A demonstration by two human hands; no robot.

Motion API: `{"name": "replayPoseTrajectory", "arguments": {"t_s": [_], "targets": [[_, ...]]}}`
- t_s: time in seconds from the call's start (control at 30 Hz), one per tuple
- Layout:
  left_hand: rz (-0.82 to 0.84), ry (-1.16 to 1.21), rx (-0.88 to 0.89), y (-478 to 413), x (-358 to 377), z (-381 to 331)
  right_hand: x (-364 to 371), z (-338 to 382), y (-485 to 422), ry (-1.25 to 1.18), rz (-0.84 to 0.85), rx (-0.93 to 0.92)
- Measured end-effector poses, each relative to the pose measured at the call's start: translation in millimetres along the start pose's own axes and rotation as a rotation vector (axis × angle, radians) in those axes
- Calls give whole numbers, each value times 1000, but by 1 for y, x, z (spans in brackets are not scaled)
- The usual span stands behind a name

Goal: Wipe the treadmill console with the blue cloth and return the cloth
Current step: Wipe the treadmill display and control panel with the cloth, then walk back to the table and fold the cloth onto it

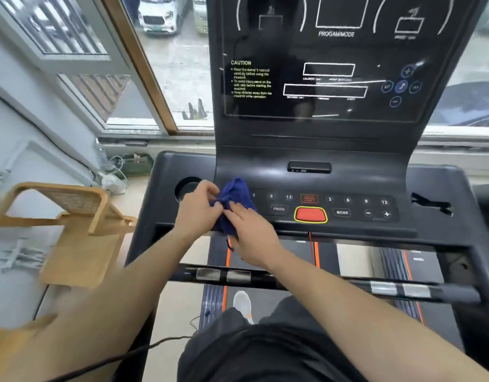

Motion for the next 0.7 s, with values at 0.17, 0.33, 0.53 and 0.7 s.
{"name": "replayPoseTrajectory", "arguments": {"t_s": [0.17,0.33,0.53,0.7], "targets": [[-18,359,-215,22,4,-5,-27,-12,16,-527,59,226],[-82,624,-225,56,13,-37,-57,-28,24,-732,11,307],[-352,904,-289,121,12,-51,-76,-34,43,-748,100,164],[-442,991,-390,206,4,-48,-88,8,67,-865,206,30]]}}
Point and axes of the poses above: each hand's wrist, its own y-axis away from the middle knuckle, its own x-axis out of the palm, z = x × y, the point moved 4 cm from there along -y, towards the middle knuckle, and after that the axes turned 13 degrees about y, right-handed, at the moved point
